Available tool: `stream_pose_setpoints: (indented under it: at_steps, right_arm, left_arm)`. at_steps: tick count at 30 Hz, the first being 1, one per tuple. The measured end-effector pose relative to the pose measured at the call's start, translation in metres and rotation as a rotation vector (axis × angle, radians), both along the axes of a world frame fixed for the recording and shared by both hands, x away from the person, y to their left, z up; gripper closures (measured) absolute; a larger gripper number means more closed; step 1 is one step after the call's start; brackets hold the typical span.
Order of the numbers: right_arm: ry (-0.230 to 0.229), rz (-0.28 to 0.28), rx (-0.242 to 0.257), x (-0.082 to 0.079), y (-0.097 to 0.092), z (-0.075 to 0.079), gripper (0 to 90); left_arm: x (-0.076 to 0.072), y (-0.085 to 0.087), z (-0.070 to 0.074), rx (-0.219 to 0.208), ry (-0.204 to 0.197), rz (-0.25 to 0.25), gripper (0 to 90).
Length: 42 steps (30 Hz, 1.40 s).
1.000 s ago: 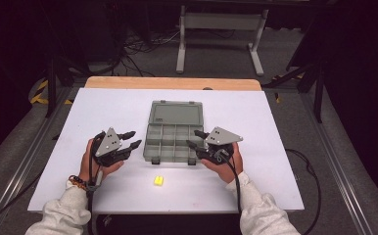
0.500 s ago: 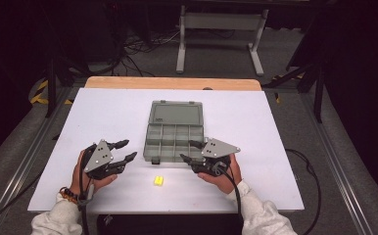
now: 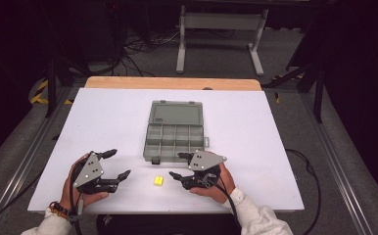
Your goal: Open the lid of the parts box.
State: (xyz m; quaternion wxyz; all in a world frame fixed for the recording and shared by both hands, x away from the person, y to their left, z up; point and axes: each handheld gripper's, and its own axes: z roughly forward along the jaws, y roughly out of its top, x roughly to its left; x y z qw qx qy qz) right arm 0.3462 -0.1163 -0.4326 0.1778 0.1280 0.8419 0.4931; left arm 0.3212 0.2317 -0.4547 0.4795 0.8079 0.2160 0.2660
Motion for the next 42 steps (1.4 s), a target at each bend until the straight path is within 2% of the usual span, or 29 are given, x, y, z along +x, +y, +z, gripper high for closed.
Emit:
stream_pose_setpoints:
  at_steps: [5, 10, 16, 21, 24, 29, 34, 40, 42]
  right_arm:
    - [0.02, 0.025, -0.04, -0.004, 0.009, -0.005, 28.4]
    - [0.033, 0.065, -0.09, -0.008, 0.02, -0.011, 27.2]
    - [0.06, 0.093, -0.108, -0.008, 0.028, -0.018, 31.5]
    - [0.116, 0.132, -0.151, -0.003, 0.037, -0.027, 38.1]
    - [0.14, 0.14, -0.158, 0.001, 0.041, -0.031, 38.9]
    - [0.147, 0.155, -0.181, 0.003, 0.047, -0.035, 40.6]
    - [0.174, 0.166, -0.19, 0.008, 0.052, -0.039, 42.2]
    - [0.212, 0.16, -0.196, 0.016, 0.055, -0.043, 48.3]
    - [0.208, 0.167, -0.209, 0.016, 0.056, -0.044, 49.2]
  left_arm:
    - [-0.007, 0.004, -0.006, 0.007, 0.025, 0.014, 12.7]
    - [-0.013, 0.01, -0.012, -0.009, 0.06, 0.022, 5.9]
    - [-0.017, 0.015, -0.013, -0.016, 0.06, 0.027, 5.6]
    - [-0.017, 0.017, -0.015, -0.01, 0.065, 0.026, 5.6]
    - [-0.018, 0.017, -0.016, -0.009, 0.066, 0.024, 5.5]
    - [-0.018, 0.017, -0.016, -0.003, 0.067, 0.027, 5.6]
    - [-0.018, 0.017, -0.017, 0.002, 0.074, 0.03, 5.7]
    - [-0.016, 0.017, -0.018, 0.01, 0.078, 0.022, 5.9]
    - [-0.016, 0.017, -0.018, 0.009, 0.08, 0.022, 5.9]
